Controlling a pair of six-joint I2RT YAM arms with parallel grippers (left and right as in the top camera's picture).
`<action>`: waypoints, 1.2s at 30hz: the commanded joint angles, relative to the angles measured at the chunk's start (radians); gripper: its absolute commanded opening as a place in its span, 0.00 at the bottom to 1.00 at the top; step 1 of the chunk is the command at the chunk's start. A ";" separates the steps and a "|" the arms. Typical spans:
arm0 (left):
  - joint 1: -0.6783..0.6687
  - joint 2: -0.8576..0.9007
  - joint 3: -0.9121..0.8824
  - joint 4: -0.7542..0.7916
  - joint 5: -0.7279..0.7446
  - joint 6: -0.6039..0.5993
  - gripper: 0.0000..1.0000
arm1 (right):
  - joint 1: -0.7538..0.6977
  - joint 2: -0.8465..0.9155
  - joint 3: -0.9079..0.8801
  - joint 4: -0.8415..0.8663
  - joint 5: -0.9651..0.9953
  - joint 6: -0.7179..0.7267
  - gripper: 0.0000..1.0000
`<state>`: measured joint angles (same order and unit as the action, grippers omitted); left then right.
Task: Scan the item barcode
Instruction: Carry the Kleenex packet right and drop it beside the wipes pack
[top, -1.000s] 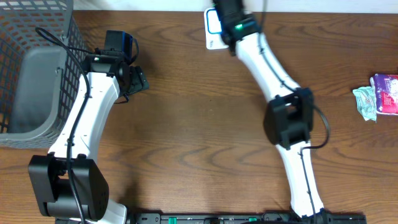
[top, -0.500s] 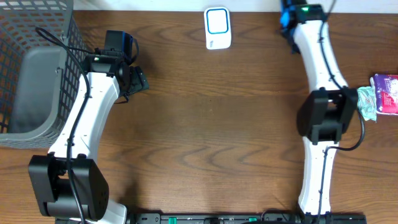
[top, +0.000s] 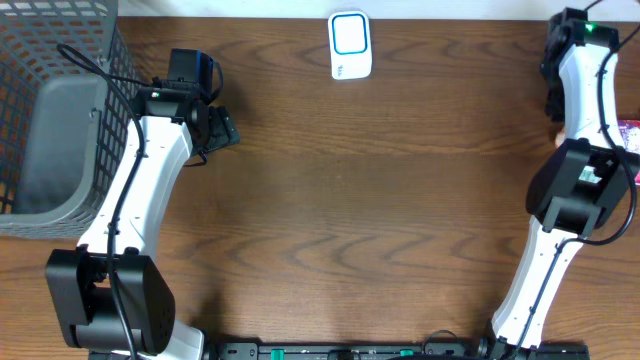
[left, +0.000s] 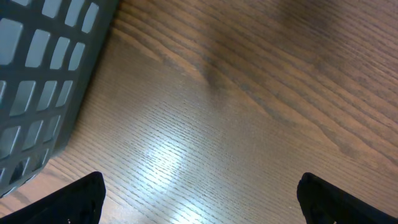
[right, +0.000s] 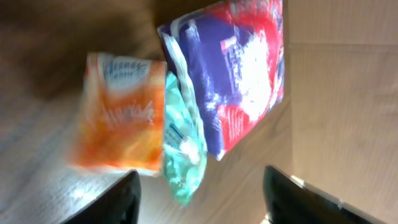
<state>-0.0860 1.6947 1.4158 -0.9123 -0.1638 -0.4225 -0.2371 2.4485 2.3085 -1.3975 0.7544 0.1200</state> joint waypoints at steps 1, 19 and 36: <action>0.003 0.003 0.008 -0.003 -0.017 -0.013 0.98 | -0.023 -0.029 -0.033 0.007 -0.008 0.014 0.74; 0.003 0.003 0.008 -0.003 -0.017 -0.013 0.98 | 0.029 -0.127 -0.032 -0.027 -0.198 0.116 0.99; 0.003 0.003 0.008 -0.003 -0.017 -0.013 0.98 | 0.225 -0.598 -0.032 -0.203 -0.548 0.093 0.99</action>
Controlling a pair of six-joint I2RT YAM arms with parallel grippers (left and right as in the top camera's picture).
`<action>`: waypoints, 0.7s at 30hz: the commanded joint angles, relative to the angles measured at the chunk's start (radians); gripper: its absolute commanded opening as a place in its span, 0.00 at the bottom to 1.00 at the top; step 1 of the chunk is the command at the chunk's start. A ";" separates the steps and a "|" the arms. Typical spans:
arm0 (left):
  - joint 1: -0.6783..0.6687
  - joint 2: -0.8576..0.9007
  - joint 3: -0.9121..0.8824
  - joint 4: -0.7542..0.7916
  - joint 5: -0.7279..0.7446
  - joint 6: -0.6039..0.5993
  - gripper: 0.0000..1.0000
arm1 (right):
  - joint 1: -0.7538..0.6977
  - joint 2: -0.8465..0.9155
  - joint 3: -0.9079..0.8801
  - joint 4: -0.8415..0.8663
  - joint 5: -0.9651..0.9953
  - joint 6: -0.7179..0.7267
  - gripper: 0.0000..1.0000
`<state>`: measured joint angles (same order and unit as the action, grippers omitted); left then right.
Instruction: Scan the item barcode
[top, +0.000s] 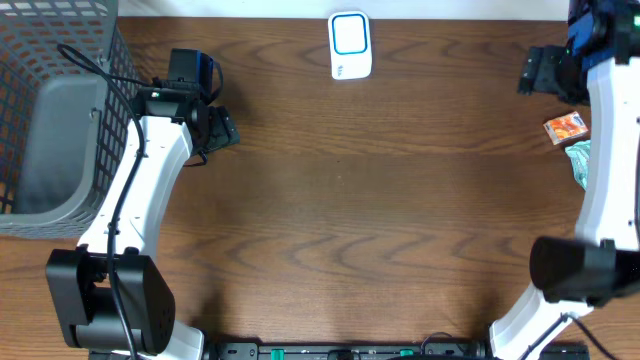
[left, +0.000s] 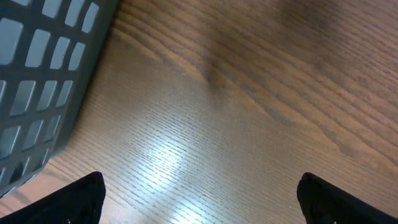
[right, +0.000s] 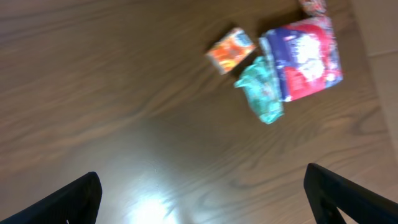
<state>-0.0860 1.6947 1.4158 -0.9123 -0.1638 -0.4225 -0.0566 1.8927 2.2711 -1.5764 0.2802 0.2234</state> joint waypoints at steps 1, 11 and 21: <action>0.003 0.003 0.008 -0.003 -0.017 -0.013 0.98 | 0.068 -0.063 0.005 -0.042 -0.073 -0.018 0.99; 0.003 0.003 0.008 -0.003 -0.017 -0.013 0.98 | 0.286 -0.241 -0.024 -0.122 -0.061 -0.064 0.99; 0.003 0.003 0.008 -0.003 -0.017 -0.013 0.98 | 0.351 -0.557 -0.478 0.020 -0.047 -0.064 0.99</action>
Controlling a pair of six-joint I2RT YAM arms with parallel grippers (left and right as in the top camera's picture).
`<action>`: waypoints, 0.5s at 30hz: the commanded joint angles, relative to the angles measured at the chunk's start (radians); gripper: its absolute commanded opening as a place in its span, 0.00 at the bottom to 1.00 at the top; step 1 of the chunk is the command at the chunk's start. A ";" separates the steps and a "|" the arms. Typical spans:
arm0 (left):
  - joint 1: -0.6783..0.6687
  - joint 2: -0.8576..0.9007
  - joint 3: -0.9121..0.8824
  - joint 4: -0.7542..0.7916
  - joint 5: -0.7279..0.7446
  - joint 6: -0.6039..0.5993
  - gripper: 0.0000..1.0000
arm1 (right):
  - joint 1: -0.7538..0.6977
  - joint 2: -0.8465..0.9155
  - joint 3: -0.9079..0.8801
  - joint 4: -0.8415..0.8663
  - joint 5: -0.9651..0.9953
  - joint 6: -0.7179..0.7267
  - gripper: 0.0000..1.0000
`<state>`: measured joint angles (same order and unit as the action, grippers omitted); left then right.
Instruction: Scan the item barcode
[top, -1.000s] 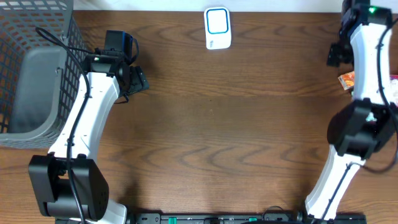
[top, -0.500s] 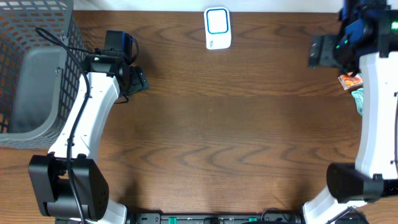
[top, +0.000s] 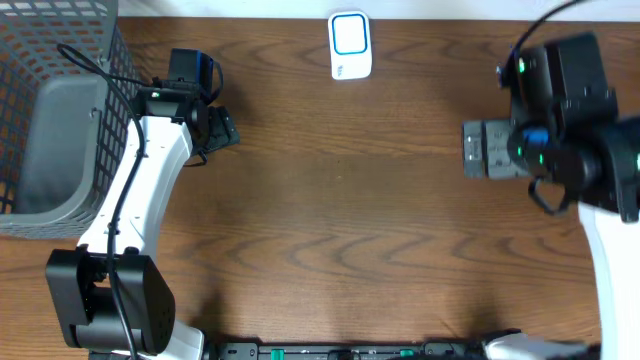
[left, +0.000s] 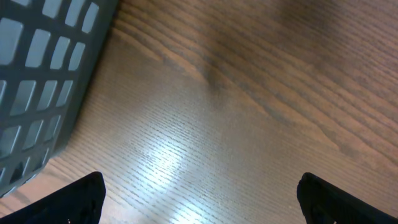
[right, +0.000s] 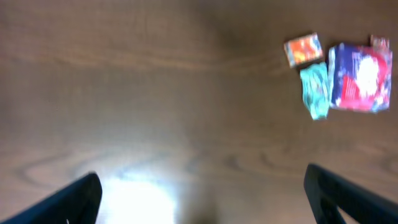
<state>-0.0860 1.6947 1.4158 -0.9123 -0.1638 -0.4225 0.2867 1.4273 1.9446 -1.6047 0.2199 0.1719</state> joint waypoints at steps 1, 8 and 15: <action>0.003 0.003 0.008 -0.003 -0.017 -0.013 0.98 | 0.008 -0.125 -0.204 0.074 0.013 -0.012 0.99; 0.003 0.003 0.008 -0.003 -0.017 -0.013 0.98 | 0.010 -0.478 -0.657 0.308 -0.048 -0.013 0.99; 0.003 0.003 0.008 -0.003 -0.017 -0.013 0.98 | 0.009 -0.768 -0.885 0.461 -0.106 0.000 0.99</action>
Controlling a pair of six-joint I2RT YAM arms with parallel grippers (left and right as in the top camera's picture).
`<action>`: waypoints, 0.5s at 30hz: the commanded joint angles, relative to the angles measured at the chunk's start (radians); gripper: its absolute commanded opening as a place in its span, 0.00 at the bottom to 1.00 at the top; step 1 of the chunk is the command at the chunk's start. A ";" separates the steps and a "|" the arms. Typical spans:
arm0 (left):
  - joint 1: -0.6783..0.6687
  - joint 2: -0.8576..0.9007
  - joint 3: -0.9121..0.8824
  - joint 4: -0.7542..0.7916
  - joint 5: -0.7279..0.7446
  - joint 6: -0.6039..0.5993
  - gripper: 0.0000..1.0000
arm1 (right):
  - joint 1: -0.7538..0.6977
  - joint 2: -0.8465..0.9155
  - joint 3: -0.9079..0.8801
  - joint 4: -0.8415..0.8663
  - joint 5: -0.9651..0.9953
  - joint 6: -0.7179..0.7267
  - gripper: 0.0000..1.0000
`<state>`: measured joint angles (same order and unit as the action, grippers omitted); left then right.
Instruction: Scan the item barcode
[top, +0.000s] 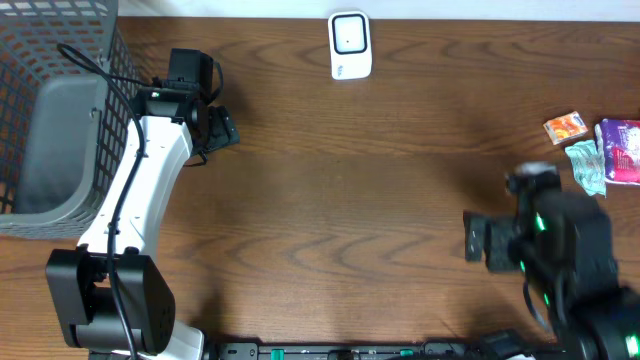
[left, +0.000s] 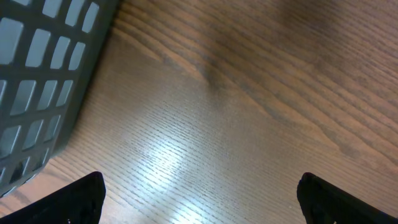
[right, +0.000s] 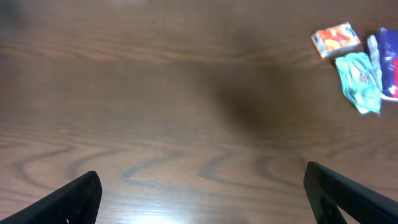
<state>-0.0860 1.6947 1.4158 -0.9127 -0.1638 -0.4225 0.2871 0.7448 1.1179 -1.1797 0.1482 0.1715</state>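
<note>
The white barcode scanner (top: 350, 45) lies at the table's far edge. Three small items lie at the right edge: an orange packet (top: 566, 126) (right: 336, 38), a teal packet (top: 586, 165) (right: 358, 81) and a purple-and-red packet (top: 620, 137) (right: 388, 62). My right gripper (top: 485, 240) (right: 202, 199) is open and empty, high above bare wood, left of and nearer the front than the packets. My left gripper (top: 218, 128) (left: 199, 199) is open and empty over bare wood beside the basket.
A grey mesh basket (top: 50, 110) (left: 37, 81) with a grey liner stands at the left edge, close to the left gripper. The brown wooden table (top: 350, 200) spreads between the two arms.
My right arm has moved from the middle right of the table toward the front right. The three packets now show uncovered in the overhead view. The left arm has not moved.
My right gripper was open close above the packets at the right edge. Then it stood farther off near the back right corner, then over the table left of them, and now nearer the front. It holds nothing. The left arm stayed still throughout.
</note>
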 joint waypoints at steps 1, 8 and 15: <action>0.003 0.003 0.008 -0.003 -0.017 -0.013 0.98 | 0.008 -0.112 -0.076 0.051 -0.034 0.000 0.99; 0.003 0.003 0.008 -0.003 -0.017 -0.013 0.98 | 0.008 -0.158 -0.110 0.084 -0.035 0.000 0.99; 0.003 0.003 0.008 -0.003 -0.017 -0.013 0.98 | 0.008 -0.158 -0.111 0.083 -0.035 0.000 0.99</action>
<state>-0.0860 1.6947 1.4158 -0.9123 -0.1638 -0.4225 0.2871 0.5888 1.0138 -1.0996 0.1207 0.1715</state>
